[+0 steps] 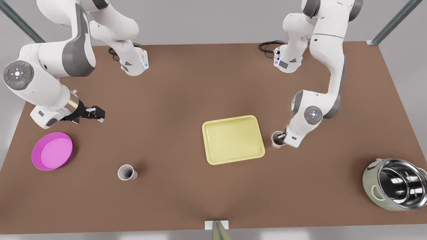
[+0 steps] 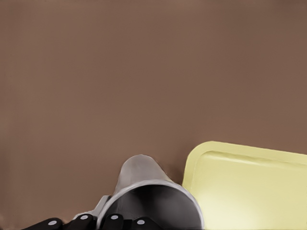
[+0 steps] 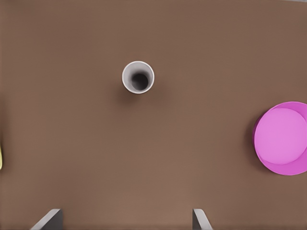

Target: Use the left arm to pick up the white IKEA cup from the tray and place it on the middle-left position; use the right arm to pick up the white IKEA cup from the tray and place it on the middle-right position

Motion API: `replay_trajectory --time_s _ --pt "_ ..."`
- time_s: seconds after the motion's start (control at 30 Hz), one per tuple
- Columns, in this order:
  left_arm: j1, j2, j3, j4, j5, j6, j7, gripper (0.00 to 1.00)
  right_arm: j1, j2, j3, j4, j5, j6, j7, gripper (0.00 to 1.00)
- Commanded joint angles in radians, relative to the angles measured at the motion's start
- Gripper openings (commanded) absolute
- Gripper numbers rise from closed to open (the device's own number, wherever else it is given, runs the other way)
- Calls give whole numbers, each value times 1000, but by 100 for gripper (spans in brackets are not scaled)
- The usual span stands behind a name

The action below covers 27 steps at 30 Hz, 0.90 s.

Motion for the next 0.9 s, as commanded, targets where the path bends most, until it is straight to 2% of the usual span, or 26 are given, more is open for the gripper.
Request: replay_trajectory --time_s 0.0,0.17,0.4,0.6,0.63,0.67,0.83,0.87 --pt "74 -9 1 -5 -14 -80 483 11 1 -1 5 1 1 -2 -8 100" --pt "276 24 1 -5 -25 7 791 11 1 0 5 -1 -4 -4 -9 100" --pt "322 118 1 -7 -25 300 802 11 -6 8 -9 11 -5 9 -8 100" --pt "325 153 1 -7 -60 360 802 12 -6 8 -29 14 -7 13 -9 100" --pt "327 153 2 -7 -58 358 805 67 -8 8 -30 17 -7 13 -9 100" --pt "325 152 1 -5 -57 355 805 100 -8 8 -27 25 -7 13 -11 100" --pt "325 137 1 -2 -54 343 803 100 -8 8 -21 25 -7 13 -9 100" --pt "325 98 2 5 -51 260 799 100 -6 8 -21 25 -7 13 -9 100"
